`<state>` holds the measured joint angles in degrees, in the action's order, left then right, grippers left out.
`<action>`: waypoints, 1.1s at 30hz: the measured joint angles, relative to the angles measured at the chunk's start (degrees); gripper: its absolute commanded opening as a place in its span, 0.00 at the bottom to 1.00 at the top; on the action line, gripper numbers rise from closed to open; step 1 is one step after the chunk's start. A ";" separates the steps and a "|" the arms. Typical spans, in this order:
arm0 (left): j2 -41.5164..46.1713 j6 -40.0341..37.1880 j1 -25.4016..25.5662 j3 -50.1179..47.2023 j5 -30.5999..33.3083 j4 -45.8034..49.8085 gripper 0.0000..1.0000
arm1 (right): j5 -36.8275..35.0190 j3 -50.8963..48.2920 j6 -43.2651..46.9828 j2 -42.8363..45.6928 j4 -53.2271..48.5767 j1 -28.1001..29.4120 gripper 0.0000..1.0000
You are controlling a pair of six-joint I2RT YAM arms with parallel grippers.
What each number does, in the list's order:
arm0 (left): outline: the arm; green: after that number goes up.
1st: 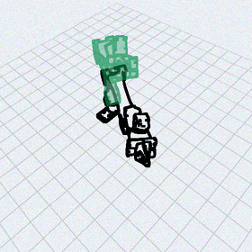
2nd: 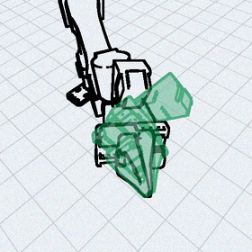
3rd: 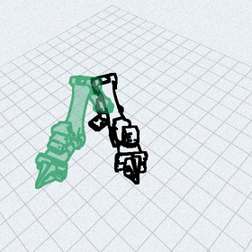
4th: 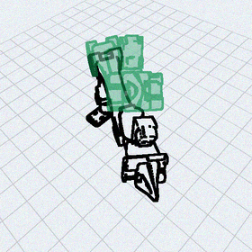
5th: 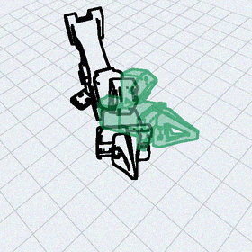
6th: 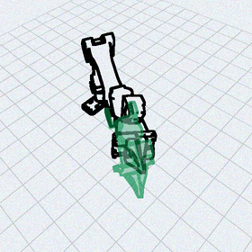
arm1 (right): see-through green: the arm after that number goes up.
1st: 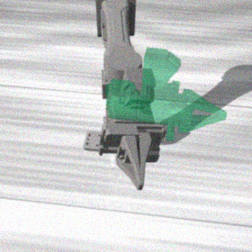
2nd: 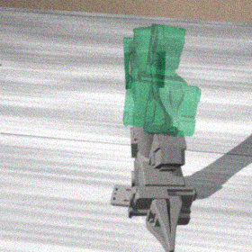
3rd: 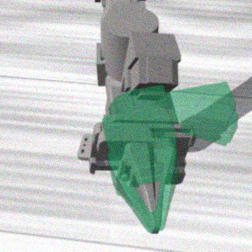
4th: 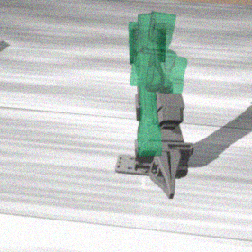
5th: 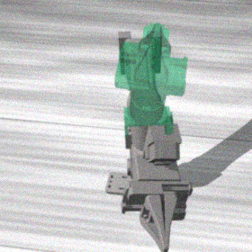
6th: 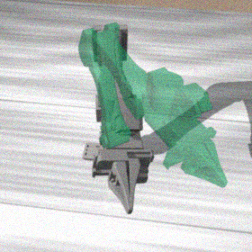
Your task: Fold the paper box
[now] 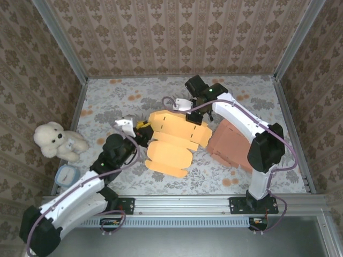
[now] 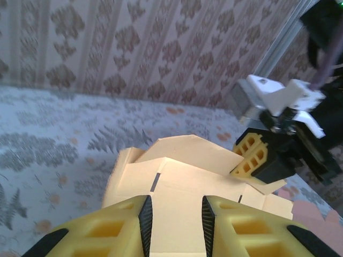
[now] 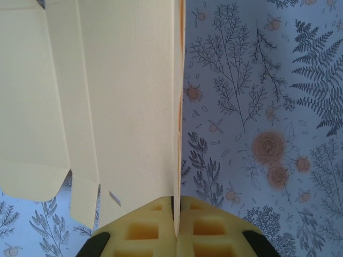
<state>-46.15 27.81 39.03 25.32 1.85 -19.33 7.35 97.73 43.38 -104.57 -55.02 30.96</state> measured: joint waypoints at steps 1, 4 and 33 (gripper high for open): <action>-1.79 0.96 -0.02 0.83 -0.61 0.48 0.32 | -0.09 -1.66 0.17 1.18 0.94 0.04 0.00; -5.42 3.21 -0.85 2.73 -1.92 2.27 0.32 | -0.11 -4.87 0.57 4.07 3.56 0.22 0.00; -14.19 10.56 -9.88 8.00 -10.73 5.33 0.29 | -4.90 -14.25 6.43 9.05 15.06 3.65 0.00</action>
<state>-60.34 38.37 29.15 33.32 -8.88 -14.00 2.46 83.48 49.80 -95.53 -39.97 34.61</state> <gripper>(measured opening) 0.289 0.063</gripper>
